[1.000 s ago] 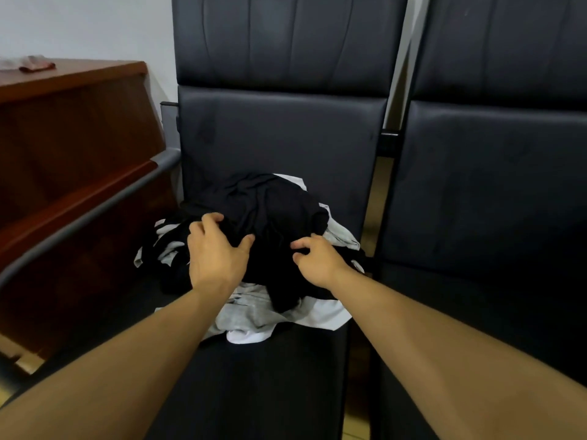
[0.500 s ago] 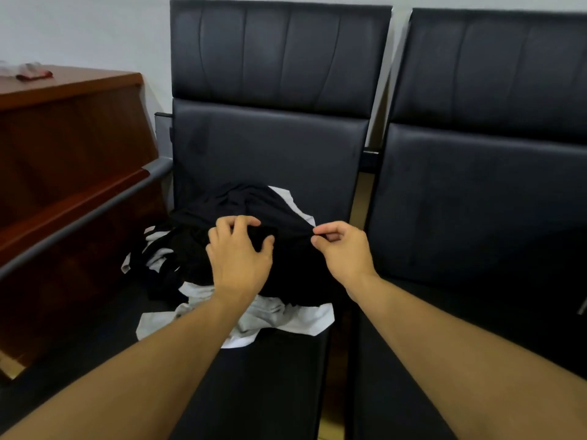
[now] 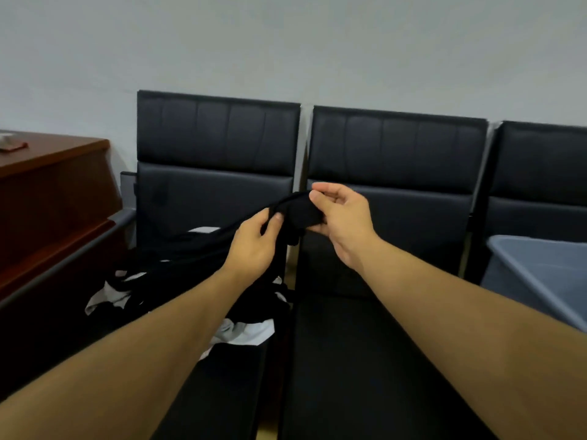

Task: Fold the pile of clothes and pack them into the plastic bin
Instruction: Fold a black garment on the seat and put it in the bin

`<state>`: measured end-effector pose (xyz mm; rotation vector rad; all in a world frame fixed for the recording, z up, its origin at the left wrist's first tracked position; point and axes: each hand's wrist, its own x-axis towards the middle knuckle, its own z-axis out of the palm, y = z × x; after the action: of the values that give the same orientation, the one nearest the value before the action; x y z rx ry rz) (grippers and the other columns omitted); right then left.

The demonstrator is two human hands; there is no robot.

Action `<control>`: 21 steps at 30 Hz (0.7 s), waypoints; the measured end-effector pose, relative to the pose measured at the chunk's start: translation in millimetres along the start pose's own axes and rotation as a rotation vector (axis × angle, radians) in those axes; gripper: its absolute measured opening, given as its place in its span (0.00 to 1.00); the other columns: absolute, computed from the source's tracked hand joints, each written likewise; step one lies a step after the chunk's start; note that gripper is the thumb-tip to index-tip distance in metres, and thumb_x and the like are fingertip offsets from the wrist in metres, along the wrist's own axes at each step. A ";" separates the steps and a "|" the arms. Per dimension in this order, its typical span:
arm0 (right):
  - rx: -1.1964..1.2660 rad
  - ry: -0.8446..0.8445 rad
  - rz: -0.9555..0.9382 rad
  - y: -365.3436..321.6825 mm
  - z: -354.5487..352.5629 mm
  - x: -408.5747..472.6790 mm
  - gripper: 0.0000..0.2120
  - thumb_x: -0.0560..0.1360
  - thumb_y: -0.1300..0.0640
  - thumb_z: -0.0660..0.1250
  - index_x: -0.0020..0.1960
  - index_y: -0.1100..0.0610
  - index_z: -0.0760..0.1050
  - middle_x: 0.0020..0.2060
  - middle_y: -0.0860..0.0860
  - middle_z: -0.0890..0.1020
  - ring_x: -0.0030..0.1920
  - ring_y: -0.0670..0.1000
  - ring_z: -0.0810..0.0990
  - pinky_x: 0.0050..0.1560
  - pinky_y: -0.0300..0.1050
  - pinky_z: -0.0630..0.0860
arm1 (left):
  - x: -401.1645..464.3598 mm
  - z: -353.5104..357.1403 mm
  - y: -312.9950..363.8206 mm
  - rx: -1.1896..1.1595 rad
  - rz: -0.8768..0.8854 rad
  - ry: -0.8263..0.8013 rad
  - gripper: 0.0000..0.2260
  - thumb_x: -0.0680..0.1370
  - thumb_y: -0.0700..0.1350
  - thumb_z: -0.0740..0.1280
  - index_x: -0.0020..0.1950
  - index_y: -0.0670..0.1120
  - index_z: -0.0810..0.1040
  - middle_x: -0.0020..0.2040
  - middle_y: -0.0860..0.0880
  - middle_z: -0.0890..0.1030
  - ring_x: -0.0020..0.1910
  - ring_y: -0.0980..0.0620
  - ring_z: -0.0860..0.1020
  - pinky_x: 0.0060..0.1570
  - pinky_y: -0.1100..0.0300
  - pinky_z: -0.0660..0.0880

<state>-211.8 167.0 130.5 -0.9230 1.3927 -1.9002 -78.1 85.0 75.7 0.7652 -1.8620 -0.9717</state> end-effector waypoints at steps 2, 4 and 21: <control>0.011 0.043 -0.056 -26.6 -14.5 -8.3 0.06 0.80 0.65 0.68 0.52 0.56 0.80 0.49 0.56 0.84 0.51 0.54 0.85 0.42 0.46 0.84 | -4.3 1.2 35.8 -0.048 -0.003 -0.051 0.13 0.85 0.51 0.58 0.58 0.51 0.81 0.51 0.55 0.84 0.51 0.62 0.80 0.53 0.63 0.74; 0.019 0.083 -0.094 -49.9 -29.5 -17.1 0.06 0.80 0.65 0.68 0.52 0.56 0.81 0.49 0.56 0.84 0.52 0.54 0.85 0.44 0.45 0.83 | -5.8 5.0 63.5 -0.099 -0.018 -0.047 0.14 0.85 0.54 0.57 0.57 0.53 0.81 0.51 0.56 0.84 0.51 0.61 0.81 0.54 0.62 0.75; -0.846 0.109 -0.266 -138.8 -144.8 -79.7 0.07 0.76 0.61 0.73 0.52 0.53 0.84 0.41 0.47 0.84 0.40 0.44 0.81 0.44 0.34 0.76 | -19.5 40.5 183.5 -0.034 0.100 0.032 0.18 0.86 0.50 0.58 0.39 0.41 0.70 0.34 0.47 0.70 0.33 0.55 0.67 0.32 0.64 0.64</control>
<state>-292.8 346.2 219.4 -1.4574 2.3029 -1.5251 -127.9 206.1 211.9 0.6566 -1.8338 -0.9205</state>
